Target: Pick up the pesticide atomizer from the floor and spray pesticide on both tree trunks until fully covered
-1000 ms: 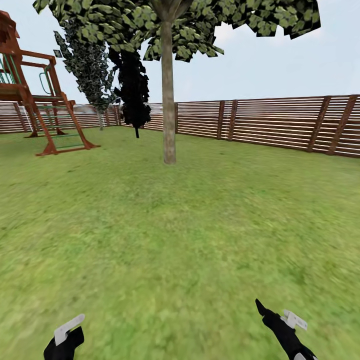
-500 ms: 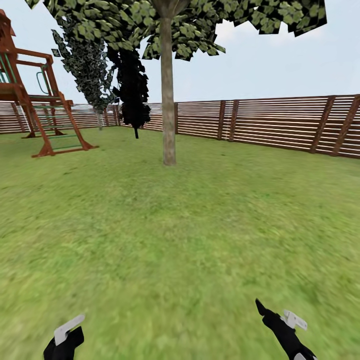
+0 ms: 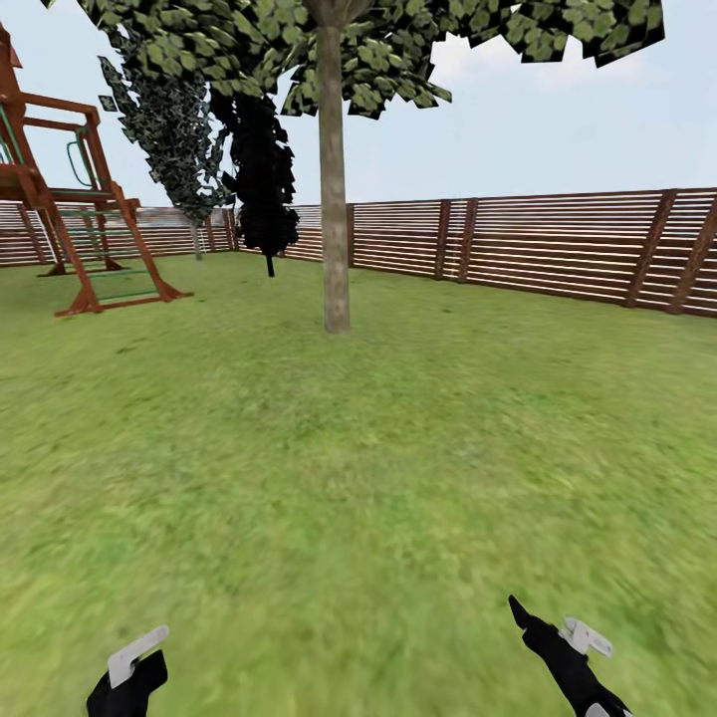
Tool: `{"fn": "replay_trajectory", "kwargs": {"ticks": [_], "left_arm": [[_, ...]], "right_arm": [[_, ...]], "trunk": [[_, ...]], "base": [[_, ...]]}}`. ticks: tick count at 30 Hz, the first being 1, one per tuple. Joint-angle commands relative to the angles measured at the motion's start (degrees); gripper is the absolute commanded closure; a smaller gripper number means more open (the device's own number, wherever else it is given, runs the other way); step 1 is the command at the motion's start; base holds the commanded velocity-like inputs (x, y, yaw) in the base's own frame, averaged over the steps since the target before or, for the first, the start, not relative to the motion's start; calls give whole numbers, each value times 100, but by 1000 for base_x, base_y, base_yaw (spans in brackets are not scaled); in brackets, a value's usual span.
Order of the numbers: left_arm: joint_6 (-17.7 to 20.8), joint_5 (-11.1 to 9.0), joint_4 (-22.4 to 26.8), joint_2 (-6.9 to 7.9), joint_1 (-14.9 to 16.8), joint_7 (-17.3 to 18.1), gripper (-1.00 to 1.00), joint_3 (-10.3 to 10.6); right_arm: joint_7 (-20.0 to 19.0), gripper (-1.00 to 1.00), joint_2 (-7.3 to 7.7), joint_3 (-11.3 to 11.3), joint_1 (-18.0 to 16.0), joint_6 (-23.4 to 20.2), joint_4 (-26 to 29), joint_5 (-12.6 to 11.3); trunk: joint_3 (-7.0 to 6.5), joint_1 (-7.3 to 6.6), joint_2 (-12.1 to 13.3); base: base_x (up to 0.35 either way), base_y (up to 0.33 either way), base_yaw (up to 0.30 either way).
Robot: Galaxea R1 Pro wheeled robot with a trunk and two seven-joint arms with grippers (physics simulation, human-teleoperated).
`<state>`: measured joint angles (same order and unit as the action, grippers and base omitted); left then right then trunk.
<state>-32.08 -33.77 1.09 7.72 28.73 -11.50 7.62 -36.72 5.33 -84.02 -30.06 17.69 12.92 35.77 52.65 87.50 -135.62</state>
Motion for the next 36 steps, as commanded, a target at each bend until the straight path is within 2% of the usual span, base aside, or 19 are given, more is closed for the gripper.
{"fn": "replay_trajectory", "kwargs": {"ticks": [1, 36], "left_arm": [[0, 2, 3, 1, 0, -1, 100, 5], [1, 2, 0, 2, 1, -2, 100, 2]], "right_arm": [[-1, -100, 2, 0, 0, -1, 0, 0], [-1, -100, 3, 0, 0, 0, 0, 0]], "trunk": [[0, 0, 0], [0, 0, 0]], "base": [[327, 0, 0], [327, 0, 0]]}}
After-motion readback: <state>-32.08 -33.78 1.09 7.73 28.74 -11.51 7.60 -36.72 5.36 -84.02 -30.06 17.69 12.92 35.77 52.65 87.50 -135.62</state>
